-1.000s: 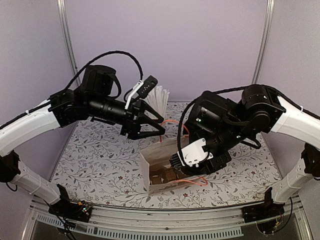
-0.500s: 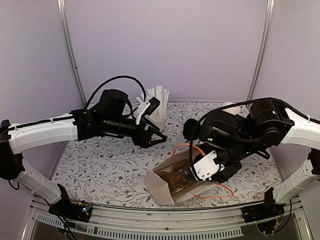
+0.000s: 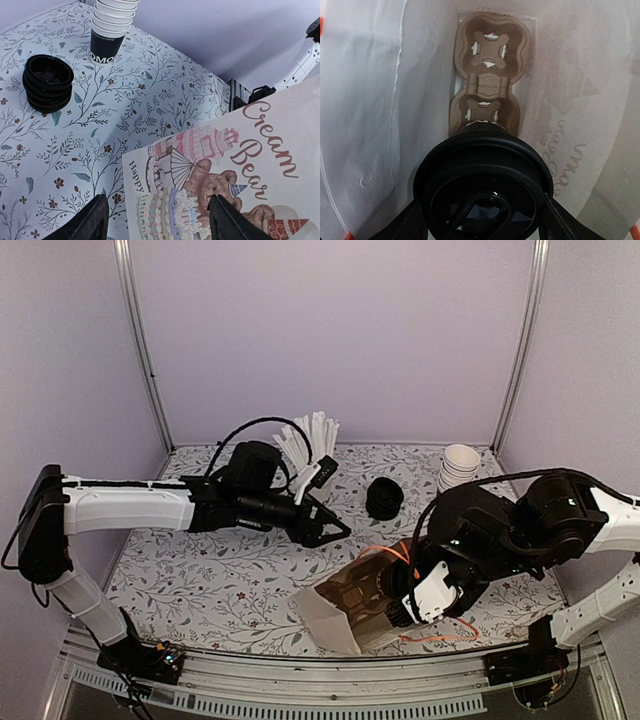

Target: Pack the takeout coffee

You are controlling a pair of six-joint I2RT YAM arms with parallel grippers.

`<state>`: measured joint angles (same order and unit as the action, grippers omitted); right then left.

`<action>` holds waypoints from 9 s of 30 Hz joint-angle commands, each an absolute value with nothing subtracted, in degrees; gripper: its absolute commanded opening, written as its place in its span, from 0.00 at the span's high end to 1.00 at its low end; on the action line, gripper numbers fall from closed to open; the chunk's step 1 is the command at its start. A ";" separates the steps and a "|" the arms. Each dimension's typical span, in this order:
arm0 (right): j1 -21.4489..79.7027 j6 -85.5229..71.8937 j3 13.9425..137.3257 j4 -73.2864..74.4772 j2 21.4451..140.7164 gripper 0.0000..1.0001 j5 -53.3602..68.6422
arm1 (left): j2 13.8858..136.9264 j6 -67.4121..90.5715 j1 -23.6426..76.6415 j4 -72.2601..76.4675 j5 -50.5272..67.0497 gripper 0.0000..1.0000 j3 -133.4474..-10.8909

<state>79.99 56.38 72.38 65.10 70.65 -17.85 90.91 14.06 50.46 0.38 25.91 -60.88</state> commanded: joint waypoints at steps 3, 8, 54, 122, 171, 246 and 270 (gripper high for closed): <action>80.60 60.69 72.42 55.97 68.81 0.61 -17.72 | 94.59 16.66 50.89 5.89 28.70 0.30 -60.68; 80.60 62.59 74.71 56.99 66.76 0.60 -17.78 | 92.52 14.57 50.72 1.49 24.69 0.31 -62.44; 82.90 74.62 62.80 53.02 59.70 0.59 -23.23 | 84.45 5.27 74.09 6.33 12.87 1.00 -73.18; 82.73 75.32 50.77 36.39 64.80 0.59 -26.67 | 106.48 19.96 48.59 17.65 26.00 0.40 -57.26; 68.33 68.13 63.57 40.10 79.07 0.57 -10.70 | 112.81 18.45 44.91 19.90 38.70 0.45 -57.57; 64.60 50.84 93.43 68.28 115.96 0.55 7.81 | 76.04 22.72 34.80 12.45 30.44 0.39 -42.75; 65.59 46.04 103.74 71.46 110.57 0.04 5.67 | 65.27 16.96 35.00 -5.64 29.69 0.38 -47.22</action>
